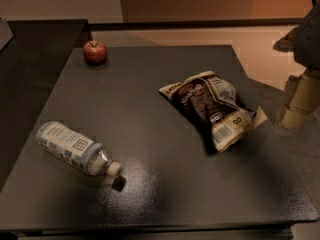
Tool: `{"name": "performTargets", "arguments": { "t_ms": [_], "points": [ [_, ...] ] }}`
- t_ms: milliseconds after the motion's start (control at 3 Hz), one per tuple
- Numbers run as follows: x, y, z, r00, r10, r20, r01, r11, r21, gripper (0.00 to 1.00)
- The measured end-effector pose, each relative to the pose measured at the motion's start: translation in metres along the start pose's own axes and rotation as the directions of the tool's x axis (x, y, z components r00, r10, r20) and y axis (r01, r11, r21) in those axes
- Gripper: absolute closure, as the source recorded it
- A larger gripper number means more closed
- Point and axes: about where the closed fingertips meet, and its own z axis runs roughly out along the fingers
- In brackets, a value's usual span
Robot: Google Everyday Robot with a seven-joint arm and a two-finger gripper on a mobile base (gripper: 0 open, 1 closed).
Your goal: Pick apple
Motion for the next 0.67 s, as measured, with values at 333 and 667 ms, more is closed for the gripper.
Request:
{"name": "performTargets", "arguments": {
  "t_ms": [333, 667],
  "points": [
    [-0.0007, -0.0067, 0.0013, 1.000, 0.005, 0.004, -0.005, 0.9999, 0.009, 0.00],
    [-0.0008, -0.0077, 0.0016, 1.000, 0.006, 0.005, -0.006, 0.9999, 0.011, 0.00]
  ]
}}
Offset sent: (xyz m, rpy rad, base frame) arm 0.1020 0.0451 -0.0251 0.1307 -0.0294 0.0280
